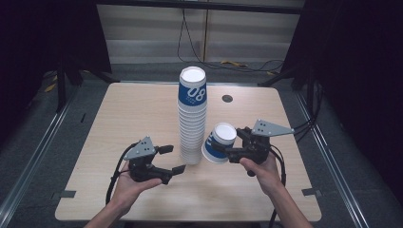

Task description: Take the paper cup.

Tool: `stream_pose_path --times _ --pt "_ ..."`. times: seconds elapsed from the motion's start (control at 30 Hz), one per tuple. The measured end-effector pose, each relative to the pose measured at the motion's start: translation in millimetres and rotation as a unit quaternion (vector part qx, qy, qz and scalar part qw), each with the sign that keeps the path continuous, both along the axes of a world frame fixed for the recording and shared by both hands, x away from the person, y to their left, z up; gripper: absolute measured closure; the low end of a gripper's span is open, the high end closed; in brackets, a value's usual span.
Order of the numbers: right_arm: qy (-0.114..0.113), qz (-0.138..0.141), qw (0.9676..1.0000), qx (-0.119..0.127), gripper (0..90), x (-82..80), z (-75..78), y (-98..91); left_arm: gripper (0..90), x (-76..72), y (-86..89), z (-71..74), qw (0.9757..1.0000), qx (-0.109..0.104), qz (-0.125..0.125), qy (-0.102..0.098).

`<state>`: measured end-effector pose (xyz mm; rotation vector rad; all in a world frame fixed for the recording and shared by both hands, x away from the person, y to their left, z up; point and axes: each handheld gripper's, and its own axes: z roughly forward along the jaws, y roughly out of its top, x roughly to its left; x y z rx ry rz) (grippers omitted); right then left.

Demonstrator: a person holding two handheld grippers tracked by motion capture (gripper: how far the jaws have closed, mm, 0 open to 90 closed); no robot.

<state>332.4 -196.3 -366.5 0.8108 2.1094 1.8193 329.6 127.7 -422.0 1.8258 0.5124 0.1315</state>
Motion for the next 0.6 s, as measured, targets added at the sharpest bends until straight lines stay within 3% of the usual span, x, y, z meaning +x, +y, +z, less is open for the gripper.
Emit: stream_pose_path --times 0.2,0.3,0.5,0.6 --pt "0.006 0.026 0.9996 0.007 28.8 -1.3 -18.6 10.0 15.9 -5.1 -4.4 -4.6 1.0000 -0.004 -0.007 0.002" --pt "0.008 0.043 0.9990 0.005 28.9 -2.4 -28.8 19.5 15.8 -3.5 -4.1 -5.2 0.9997 -0.018 -0.011 0.011" --pt "0.011 0.048 0.9988 0.006 28.9 -1.7 -34.8 24.9 15.9 -5.4 -6.0 -7.8 0.9993 -0.024 -0.026 0.014" --pt "0.015 0.052 0.9983 0.021 28.9 -1.3 -36.9 25.8 15.7 -5.0 -6.7 -9.4 0.9988 -0.035 -0.031 0.015"
